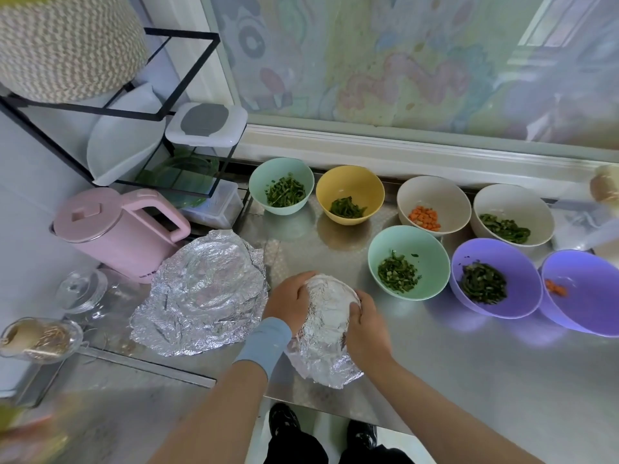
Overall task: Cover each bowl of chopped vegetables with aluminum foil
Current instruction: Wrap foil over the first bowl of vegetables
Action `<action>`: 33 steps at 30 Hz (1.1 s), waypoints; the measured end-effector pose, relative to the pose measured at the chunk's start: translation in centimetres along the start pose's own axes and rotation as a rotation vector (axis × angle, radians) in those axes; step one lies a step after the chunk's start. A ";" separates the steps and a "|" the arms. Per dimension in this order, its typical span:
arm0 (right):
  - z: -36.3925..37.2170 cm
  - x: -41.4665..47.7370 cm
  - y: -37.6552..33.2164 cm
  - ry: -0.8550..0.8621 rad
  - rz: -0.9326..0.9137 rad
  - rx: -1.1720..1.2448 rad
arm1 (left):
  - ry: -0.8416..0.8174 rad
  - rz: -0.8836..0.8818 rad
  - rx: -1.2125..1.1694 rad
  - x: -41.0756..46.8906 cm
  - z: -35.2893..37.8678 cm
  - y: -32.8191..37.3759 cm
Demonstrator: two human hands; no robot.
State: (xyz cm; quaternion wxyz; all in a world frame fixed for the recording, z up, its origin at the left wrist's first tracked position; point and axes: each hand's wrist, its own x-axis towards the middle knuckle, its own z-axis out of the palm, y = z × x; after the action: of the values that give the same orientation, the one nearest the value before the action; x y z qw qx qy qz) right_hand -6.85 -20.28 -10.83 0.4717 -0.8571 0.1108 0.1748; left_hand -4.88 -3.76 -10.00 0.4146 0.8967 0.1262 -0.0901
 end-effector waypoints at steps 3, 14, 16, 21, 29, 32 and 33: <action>-0.6 1.6 0.1 -0.098 -0.088 0.000 | 0.076 -0.080 0.006 -1.5 0.4 -0.8; -1.0 0.7 0.6 -0.013 -0.243 -0.302 | -0.043 0.190 0.202 0.0 0.9 -0.1; -0.2 0.2 1.3 -0.064 -0.163 -0.132 | -0.018 0.161 0.217 0.0 1.4 -0.1; -0.1 1.3 2.2 -0.129 -0.084 0.206 | 0.040 0.043 0.213 -0.1 1.5 0.0; -2.3 2.3 0.5 -0.169 -0.150 -0.113 | 0.099 -0.208 0.198 -1.5 1.4 0.9; -2.5 0.4 0.6 0.057 -0.204 -0.196 | 0.107 -0.046 0.242 -1.1 0.9 1.3; -2.2 -0.5 0.6 0.087 -0.204 -0.200 | 0.067 0.073 0.273 -0.8 0.8 1.5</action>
State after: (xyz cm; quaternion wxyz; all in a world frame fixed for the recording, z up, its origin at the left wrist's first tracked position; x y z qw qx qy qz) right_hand -7.07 -22.50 -10.01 0.3940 -0.9134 0.0252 0.0988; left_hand -5.21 -5.48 -9.22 0.2871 0.9513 0.0940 -0.0615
